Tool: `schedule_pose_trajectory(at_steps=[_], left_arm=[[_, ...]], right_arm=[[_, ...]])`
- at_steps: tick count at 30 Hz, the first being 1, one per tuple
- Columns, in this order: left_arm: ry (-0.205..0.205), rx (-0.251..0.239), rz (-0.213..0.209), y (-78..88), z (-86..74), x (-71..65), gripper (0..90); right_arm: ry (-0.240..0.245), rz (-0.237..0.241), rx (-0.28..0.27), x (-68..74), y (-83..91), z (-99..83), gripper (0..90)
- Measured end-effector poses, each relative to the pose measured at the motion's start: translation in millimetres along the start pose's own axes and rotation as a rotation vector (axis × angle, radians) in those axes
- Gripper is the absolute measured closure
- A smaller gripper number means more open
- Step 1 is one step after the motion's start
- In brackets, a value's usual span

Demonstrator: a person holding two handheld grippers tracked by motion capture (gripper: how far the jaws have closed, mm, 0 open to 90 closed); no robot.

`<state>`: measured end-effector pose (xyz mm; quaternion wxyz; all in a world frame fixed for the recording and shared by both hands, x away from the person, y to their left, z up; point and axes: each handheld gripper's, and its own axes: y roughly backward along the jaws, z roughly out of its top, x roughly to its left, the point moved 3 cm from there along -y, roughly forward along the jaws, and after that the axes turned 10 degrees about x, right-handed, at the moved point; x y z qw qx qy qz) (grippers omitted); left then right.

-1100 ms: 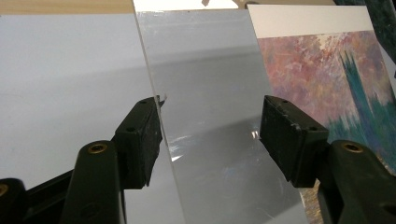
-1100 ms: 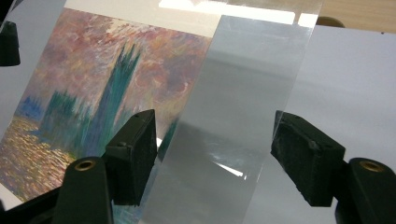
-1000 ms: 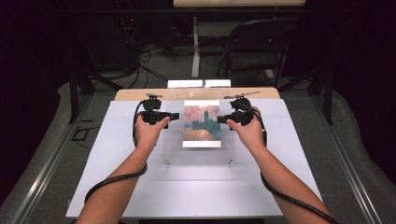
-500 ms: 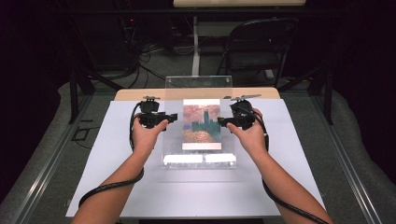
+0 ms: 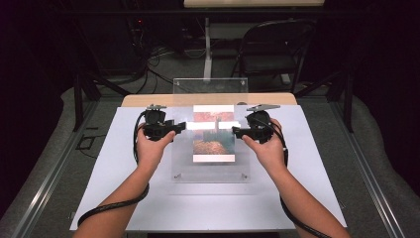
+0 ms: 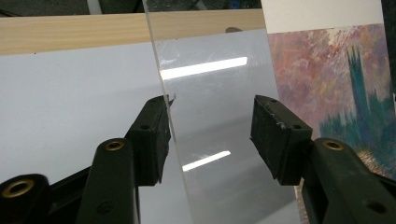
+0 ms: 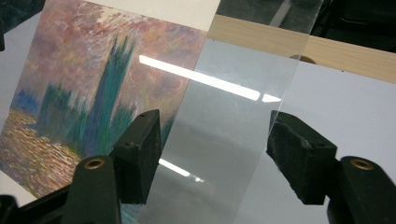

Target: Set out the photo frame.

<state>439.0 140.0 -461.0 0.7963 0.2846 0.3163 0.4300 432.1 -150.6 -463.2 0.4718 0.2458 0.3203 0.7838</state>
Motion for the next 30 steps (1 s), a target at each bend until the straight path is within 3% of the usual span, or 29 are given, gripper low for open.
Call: schedule_pose_trajectory(at_steps=[20,30], left_arm=[[-0.01,-0.055,-0.013,23.3,-14.4,-7.5,55.9],[-0.054,-0.071,-0.014,39.6,-25.9,-14.7,60.0]], right_arm=[[0.021,-0.022,-0.05,9.6,24.2,-9.8,45.1],[0.051,-0.029,-0.08,15.4,41.6,-20.8,51.3]])
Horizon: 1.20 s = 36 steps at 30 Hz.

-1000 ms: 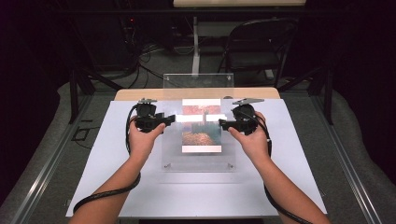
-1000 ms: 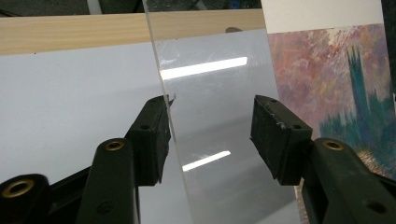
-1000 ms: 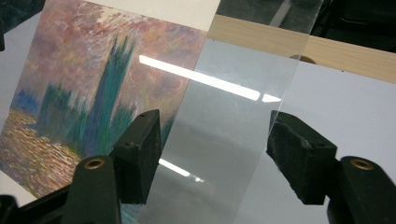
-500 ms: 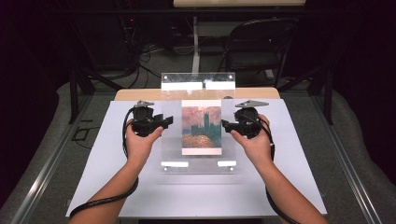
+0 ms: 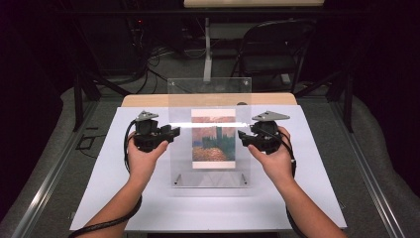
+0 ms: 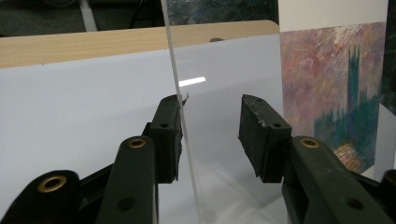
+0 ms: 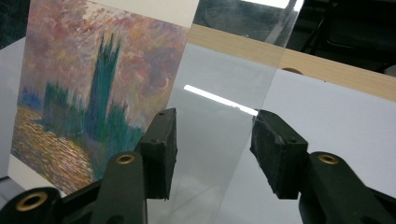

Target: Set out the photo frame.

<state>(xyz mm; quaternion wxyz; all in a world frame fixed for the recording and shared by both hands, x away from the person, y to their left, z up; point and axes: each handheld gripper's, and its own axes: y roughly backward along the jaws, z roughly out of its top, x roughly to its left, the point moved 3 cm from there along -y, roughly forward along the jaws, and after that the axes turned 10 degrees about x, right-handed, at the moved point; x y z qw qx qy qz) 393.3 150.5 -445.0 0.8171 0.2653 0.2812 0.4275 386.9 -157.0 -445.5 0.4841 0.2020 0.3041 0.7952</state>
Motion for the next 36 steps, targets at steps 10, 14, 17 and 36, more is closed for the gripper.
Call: schedule_pose_trajectory(at_steps=[10,14,17,36], left_arm=[[-0.04,-0.028,0.0,18.9,-15.4,-9.7,63.7],[-0.051,-0.036,0.002,23.6,-20.2,-12.9,64.8],[-0.06,-0.038,0.008,27.1,-23.4,-15.6,65.2],[-0.101,-0.026,-0.028,47.7,-42.2,-25.2,67.5]], right_arm=[[0.032,-0.003,-0.028,10.0,18.7,-11.5,54.2],[0.022,0.018,-0.041,10.9,25.6,-16.4,57.0],[0.014,0.034,-0.05,11.1,29.9,-19.5,59.0],[0.024,0.041,-0.043,21.9,52.6,-35.9,64.7]])
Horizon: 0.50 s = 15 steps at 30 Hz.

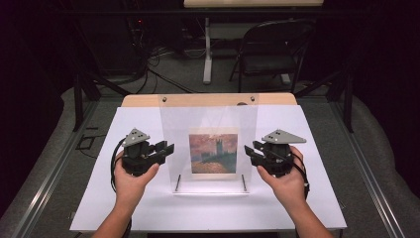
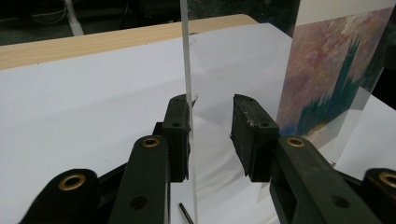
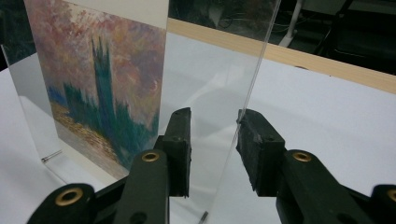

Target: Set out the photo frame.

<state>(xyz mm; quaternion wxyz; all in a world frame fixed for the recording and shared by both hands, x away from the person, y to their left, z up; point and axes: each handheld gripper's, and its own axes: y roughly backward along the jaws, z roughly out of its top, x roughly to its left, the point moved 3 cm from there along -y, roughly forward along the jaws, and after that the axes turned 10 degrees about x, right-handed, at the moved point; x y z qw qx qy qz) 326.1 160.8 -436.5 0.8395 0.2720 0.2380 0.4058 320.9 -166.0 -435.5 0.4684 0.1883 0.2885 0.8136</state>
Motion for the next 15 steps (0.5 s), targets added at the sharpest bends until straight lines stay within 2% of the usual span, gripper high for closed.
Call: schedule_pose_trajectory(at_steps=[8,15], left_arm=[[-0.012,0.0,-0.02,7.1,-9.1,-5.1,67.0],[-0.026,-0.001,-0.034,11.6,-15.1,-8.1,66.4]], right_arm=[[0.022,0.006,-0.002,6.6,9.6,-9.4,64.5],[0.018,0.025,-0.007,10.3,15.6,-15.8,63.0]])
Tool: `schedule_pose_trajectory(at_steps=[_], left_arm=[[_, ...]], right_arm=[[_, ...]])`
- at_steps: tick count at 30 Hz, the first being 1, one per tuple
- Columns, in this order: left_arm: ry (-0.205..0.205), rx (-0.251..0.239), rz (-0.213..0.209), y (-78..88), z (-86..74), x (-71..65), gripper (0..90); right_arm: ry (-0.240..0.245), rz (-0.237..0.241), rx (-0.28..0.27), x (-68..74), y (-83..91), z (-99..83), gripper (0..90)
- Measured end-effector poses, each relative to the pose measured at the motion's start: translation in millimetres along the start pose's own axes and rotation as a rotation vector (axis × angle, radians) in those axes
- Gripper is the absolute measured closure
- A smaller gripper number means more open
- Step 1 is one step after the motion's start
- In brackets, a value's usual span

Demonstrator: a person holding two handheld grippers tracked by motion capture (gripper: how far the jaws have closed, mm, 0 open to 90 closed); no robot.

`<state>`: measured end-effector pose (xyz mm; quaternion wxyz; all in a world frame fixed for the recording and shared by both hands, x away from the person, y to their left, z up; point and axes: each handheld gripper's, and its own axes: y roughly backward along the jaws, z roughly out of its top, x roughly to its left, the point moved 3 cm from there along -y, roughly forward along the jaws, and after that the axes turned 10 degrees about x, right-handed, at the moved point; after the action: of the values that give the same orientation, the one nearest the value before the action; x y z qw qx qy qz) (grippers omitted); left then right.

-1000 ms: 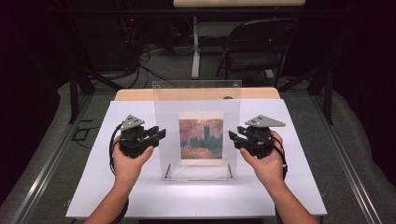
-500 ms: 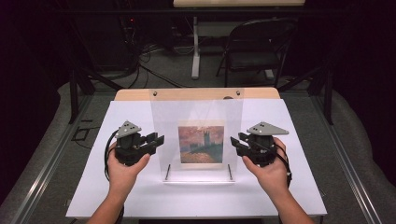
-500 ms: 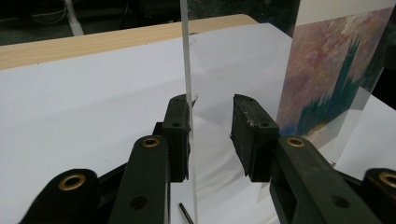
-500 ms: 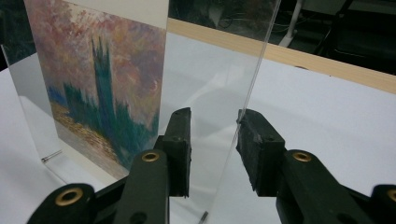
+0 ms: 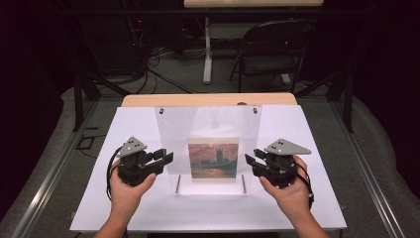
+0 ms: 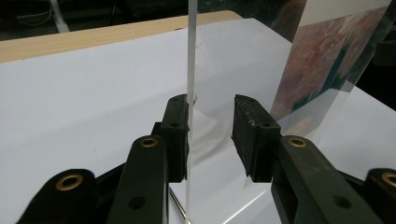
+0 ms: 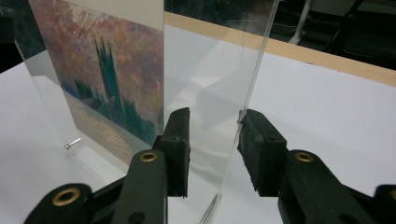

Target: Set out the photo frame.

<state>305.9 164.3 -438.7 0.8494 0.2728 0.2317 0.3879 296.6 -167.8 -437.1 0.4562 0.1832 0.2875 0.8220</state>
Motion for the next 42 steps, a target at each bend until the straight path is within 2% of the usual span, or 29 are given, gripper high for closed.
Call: schedule_pose_trajectory(at_steps=[8,13,18,25,32,37,42], left_arm=[[0.006,0.001,-0.017,-1.9,-0.5,0.6,63.5],[0.013,0.007,-0.032,-2.7,-3.4,2.3,58.2],[0.019,0.011,-0.028,0.2,-8.5,5.9,53.5],[0.022,0.016,-0.013,7.4,-17.3,13.3,50.6],[0.045,0.005,-0.017,8.2,-29.2,24.6,49.6],[0.057,-0.004,0.009,4.5,-39.5,33.8,49.0],[0.075,0.001,0.009,-2.2,-52.5,44.7,47.7]], right_arm=[[-0.012,0.032,-0.005,-1.4,0.9,-1.1,61.4],[-0.011,0.056,-0.008,-3.0,1.4,-1.6,58.6],[-0.01,0.062,-0.011,-4.7,4.1,-5.1,57.2],[-0.011,0.055,-0.006,-11.2,8.7,-12.6,56.1],[-0.033,0.05,0.002,-19.7,8.8,-23.1,55.2],[-0.051,0.04,0.009,-29.9,4.6,-34.5,54.3],[-0.089,0.015,0.032,-42.9,-4.4,-51.9,54.2]])
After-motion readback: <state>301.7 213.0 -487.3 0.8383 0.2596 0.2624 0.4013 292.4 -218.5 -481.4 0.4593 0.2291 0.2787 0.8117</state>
